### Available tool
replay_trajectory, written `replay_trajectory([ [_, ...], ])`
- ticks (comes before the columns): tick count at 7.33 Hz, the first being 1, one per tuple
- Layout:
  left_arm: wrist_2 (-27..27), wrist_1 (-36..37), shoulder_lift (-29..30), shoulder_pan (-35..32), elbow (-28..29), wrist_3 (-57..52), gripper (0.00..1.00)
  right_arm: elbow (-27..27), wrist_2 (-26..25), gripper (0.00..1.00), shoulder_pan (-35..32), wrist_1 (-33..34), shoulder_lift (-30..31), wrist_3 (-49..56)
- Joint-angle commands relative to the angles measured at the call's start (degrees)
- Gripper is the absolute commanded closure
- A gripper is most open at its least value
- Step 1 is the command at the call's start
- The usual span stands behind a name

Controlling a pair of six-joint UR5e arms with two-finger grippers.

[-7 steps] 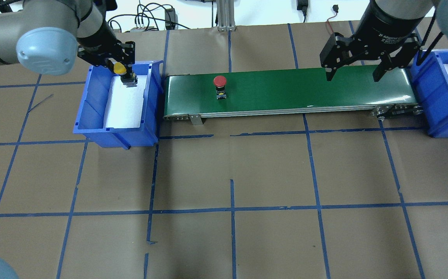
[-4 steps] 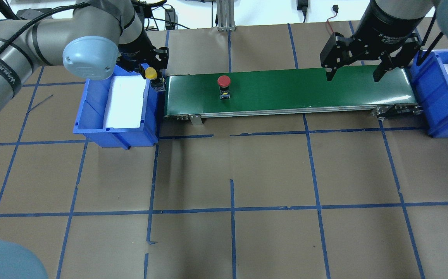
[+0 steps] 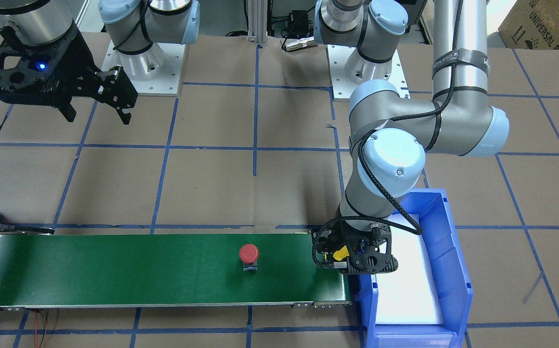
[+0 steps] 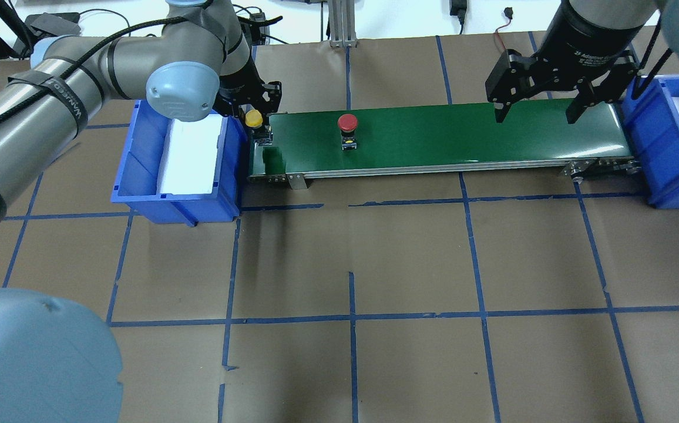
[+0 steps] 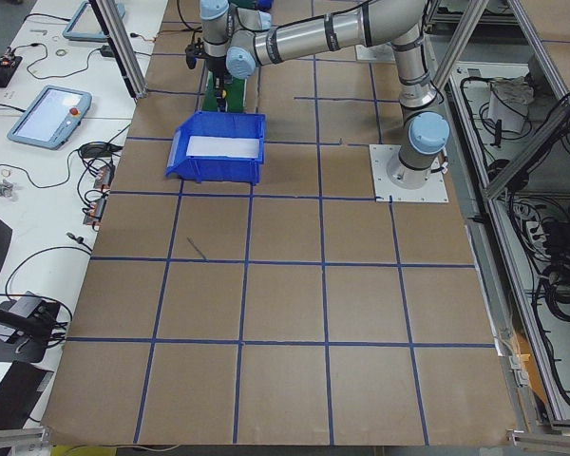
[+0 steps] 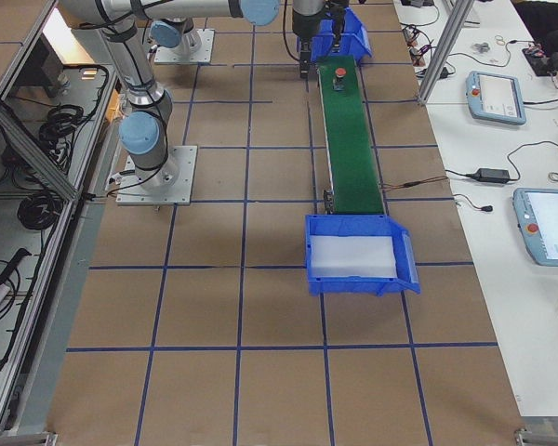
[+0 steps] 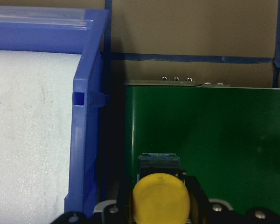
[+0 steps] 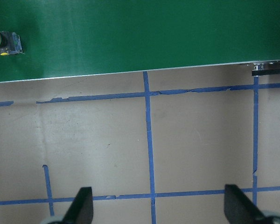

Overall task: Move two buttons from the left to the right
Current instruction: 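Carry the yellow button onto the conveyor and release it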

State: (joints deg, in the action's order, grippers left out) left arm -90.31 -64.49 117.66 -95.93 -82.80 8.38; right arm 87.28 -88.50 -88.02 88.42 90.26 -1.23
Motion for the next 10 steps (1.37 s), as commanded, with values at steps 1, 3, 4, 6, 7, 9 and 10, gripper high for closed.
replay_trajectory([
  [1,-0.13,0.86,1.08,-0.13,0.1,-0.12,0.73,0.0,0.0,0.0,-0.04,0.0,0.0,0.0],
  [3,-0.13,0.86,1.08,-0.13,0.01,-0.21,0.72,0.0,0.0,0.0,0.04,0.0,0.0,0.0],
  [4,-0.04,0.86,1.17,-0.13,-0.08,0.05,0.7,0.0,0.0,0.0,-0.04,0.0,0.0,0.0],
  [6,0.83,3.47,1.17,-0.13,-0.6,0.32,0.29,0.0,0.0,0.0,0.04,0.0,0.0,0.0],
  [7,0.93,3.93,1.17,-0.13,-0.61,0.32,0.18,0.0,0.0,0.0,0.04,0.0,0.0,0.0],
  [9,0.84,3.59,-0.67,-0.13,-0.61,-0.03,0.11,0.0,0.0,0.0,-0.04,0.0,0.0,0.0],
  [10,0.66,2.89,-3.12,-0.13,-0.69,-0.56,0.1,0.0,0.0,0.0,0.04,0.0,0.0,0.0],
])
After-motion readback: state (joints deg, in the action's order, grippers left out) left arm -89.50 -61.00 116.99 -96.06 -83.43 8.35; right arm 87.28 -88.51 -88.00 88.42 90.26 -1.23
